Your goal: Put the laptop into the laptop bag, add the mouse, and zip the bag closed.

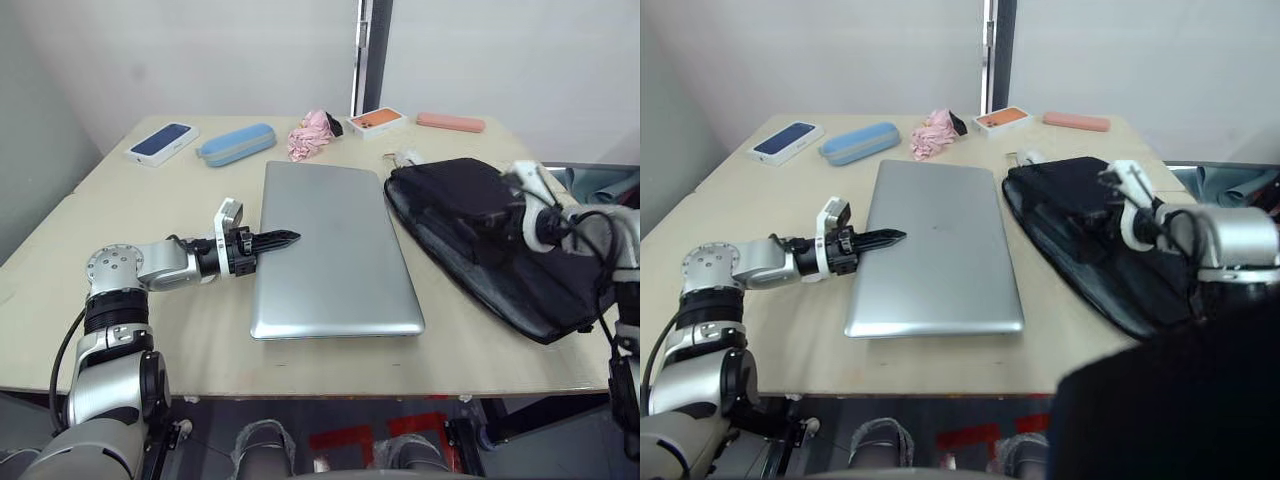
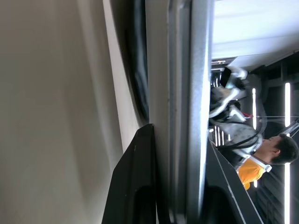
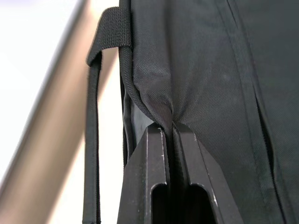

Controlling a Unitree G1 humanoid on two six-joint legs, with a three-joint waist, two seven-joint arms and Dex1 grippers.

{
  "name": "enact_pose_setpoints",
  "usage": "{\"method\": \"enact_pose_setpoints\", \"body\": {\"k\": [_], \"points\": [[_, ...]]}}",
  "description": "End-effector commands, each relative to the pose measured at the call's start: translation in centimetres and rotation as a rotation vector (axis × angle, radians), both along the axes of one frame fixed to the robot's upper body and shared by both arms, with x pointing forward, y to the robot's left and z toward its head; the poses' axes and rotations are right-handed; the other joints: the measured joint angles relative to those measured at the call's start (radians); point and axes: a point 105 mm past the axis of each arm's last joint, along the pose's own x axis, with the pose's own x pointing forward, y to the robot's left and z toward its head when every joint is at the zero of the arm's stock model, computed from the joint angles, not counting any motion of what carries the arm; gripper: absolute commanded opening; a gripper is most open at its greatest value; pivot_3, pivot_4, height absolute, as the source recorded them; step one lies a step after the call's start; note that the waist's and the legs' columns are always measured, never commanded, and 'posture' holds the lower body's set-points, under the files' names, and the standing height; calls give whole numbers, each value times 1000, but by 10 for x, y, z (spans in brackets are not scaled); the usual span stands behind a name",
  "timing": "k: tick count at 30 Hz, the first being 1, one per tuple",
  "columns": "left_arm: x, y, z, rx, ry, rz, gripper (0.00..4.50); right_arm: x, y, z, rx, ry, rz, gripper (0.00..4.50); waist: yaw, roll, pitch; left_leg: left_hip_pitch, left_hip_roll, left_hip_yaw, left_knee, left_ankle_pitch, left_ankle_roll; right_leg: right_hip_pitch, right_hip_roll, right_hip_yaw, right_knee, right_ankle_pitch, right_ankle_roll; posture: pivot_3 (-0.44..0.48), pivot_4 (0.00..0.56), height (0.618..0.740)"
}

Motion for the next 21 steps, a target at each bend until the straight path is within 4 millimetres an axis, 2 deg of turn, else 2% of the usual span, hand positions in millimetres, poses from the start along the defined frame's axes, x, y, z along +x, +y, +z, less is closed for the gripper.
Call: {"method": "enact_pose_setpoints", "body": {"k": [1,3,8,13,15,21], "points": [[-4,-1,40,-145,-154,-21,370,-4,-2,37,104,-57,-12,18,1,0,0,0,0,0,0,0,0,0,0,0,0,0,0,0,150,740],[-3,-2,41,-160,-155,-18,370,-5,2,42,137,-52,-9,18,3,0,0,0,0,0,0,0,0,0,0,0,0,0,0,0,150,740],[6,-3,52,-248,-141,18,370,-4,9,28,128,-22,-13,18,8,0,0,0,0,0,0,0,0,0,0,0,0,1,1,0,150,740],[-5,-2,62,-251,-162,-24,370,0,8,21,141,-14,-37,18,16,0,0,-1,0,0,0,1,-2,-1,0,0,0,1,2,0,150,740],[-5,-2,62,-251,-153,-18,370,1,8,20,141,-13,-42,18,19,0,0,-1,0,0,0,1,-2,-1,0,0,0,1,2,0,150,740],[-7,-22,42,-248,-102,-29,370,3,13,22,155,-24,-32,18,27,0,0,0,0,0,0,1,-2,0,0,0,0,1,3,0,150,740]]}}
